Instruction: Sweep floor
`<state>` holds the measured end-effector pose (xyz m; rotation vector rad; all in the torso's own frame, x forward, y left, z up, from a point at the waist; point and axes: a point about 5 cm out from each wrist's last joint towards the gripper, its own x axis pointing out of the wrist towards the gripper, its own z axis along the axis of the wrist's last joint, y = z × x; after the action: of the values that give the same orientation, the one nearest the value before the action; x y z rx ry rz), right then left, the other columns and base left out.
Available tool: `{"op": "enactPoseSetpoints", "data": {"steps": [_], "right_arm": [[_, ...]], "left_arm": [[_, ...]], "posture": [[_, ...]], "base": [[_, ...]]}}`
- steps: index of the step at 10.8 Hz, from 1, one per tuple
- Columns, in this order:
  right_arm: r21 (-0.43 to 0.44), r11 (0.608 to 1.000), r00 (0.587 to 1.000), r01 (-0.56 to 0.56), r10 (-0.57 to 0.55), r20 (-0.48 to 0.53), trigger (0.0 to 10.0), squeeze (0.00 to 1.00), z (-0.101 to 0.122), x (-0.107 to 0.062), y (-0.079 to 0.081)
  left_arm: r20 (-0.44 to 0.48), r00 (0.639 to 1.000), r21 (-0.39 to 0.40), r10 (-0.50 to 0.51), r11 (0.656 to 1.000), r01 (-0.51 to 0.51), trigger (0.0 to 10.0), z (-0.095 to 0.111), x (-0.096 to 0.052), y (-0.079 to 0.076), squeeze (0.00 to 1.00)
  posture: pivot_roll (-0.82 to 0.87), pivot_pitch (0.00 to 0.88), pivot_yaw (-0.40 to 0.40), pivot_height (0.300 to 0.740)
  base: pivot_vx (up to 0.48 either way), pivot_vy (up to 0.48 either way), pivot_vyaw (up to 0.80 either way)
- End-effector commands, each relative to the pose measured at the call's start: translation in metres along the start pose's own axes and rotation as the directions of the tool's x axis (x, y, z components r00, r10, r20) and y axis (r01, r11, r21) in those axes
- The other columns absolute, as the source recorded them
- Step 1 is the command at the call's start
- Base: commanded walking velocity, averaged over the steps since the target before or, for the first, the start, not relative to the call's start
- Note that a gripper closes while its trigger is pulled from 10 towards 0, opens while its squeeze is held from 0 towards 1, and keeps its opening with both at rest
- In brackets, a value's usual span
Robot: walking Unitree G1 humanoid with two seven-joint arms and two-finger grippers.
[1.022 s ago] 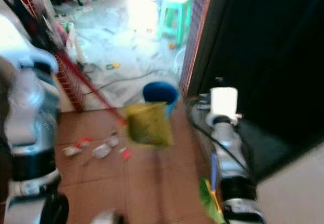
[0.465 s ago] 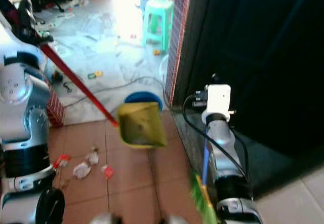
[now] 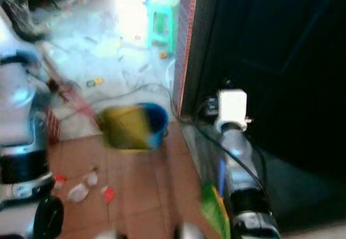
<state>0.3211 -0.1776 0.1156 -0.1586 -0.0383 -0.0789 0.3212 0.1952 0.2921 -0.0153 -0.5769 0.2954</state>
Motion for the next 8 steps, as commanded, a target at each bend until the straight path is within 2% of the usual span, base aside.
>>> {"op": "enactPoseSetpoints", "data": {"steps": [1, 8], "right_arm": [[0.005, 1.000, 1.000, -0.010, 0.010, 0.029, 10.0, 0.00, 0.0081, 0.0021, 0.0054], [0.005, 1.000, 0.999, -0.018, 0.018, 0.026, 10.0, 0.00, 0.0076, 0.0015, 0.0065]], "left_arm": [[0.114, 0.993, -0.010, 0.017, 1.000, -0.016, 10.0, 0.0221, 0.0071, 0.0013, 0.00], [0.181, 0.983, 0.085, 0.006, 0.996, -0.022, 10.0, 0.0266, 0.0074, -0.0041, 0.00]], "posture": [[-0.02, 0.040, -0.026, 0.740], [-0.02, 0.040, -0.027, 0.740]], "base": [[0.461, 0.000, 0.00], [0.460, 0.000, 0.00]]}}
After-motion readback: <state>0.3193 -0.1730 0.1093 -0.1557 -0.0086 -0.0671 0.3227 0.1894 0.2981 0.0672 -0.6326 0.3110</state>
